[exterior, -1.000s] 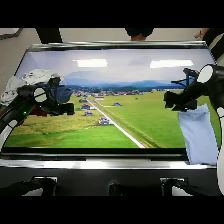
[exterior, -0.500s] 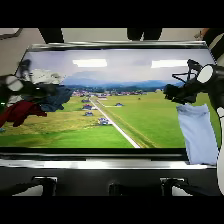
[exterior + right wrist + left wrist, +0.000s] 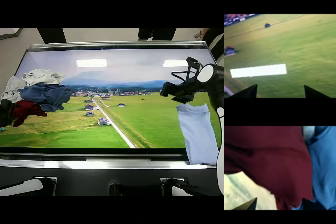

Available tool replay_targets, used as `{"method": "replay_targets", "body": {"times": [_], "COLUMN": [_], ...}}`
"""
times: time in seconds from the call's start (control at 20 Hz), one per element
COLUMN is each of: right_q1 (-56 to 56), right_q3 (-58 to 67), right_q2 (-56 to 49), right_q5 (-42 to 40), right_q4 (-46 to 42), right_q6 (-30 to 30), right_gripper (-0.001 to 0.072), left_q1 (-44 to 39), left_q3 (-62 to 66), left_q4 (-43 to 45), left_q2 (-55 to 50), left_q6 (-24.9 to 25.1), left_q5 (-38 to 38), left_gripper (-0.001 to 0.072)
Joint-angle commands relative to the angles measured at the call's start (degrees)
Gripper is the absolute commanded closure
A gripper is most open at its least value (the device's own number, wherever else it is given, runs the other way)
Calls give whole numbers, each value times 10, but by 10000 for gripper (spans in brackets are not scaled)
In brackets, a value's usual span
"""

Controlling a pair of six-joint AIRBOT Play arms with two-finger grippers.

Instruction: Fold the shirts.

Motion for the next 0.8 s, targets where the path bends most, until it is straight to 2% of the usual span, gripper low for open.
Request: {"method": "replay_targets", "body": {"times": [0.0, 0.15, 0.25, 0.3, 0.35, 0.4, 0.45, 0.55, 0.65, 0.75], "right_q1": [0, 0, 0, 0, 0, 0, 0, 0, 0, 0], "right_q3": [0, 0, 0, 0, 0, 0, 0, 0, 0, 0], "right_q2": [0, 0, 0, 0, 0, 0, 0, 3, 16, 40], "right_q5": [9, 33, 52, 60, 64, 67, 67, 69, 69, 70], "right_q4": [57, 69, 69, 69, 69, 69, 66, 59, 46, 41], "right_q6": [-53, -69, -70, -70, -70, -70, -70, -76, -77, -80], "right_gripper": [6, 7, 9, 10, 11, 13, 17, 49, 49, 49], "left_q1": [20, 2, -8, -10, -10, -10, -10, -19, -49, -101], "left_q3": [-41, -41, -41, -41, -41, -39, -34, -16, -3, -2], "left_q4": [-150, -202, -205, -205, -205, -206, -208, -210, -210, -209], "left_q2": [-41, -74, -87, -92, -93, -90, -81, -32, 65, 187], "left_q6": [96, 153, 160, 160, 160, 160, 163, 205, 233, 238], "left_q5": [98, 159, 176, 174, 168, 152, 131, 104, 105, 103], "left_gripper": [-13, -13, 0, 263, 596, 672, 673, 674, 675, 675]}}
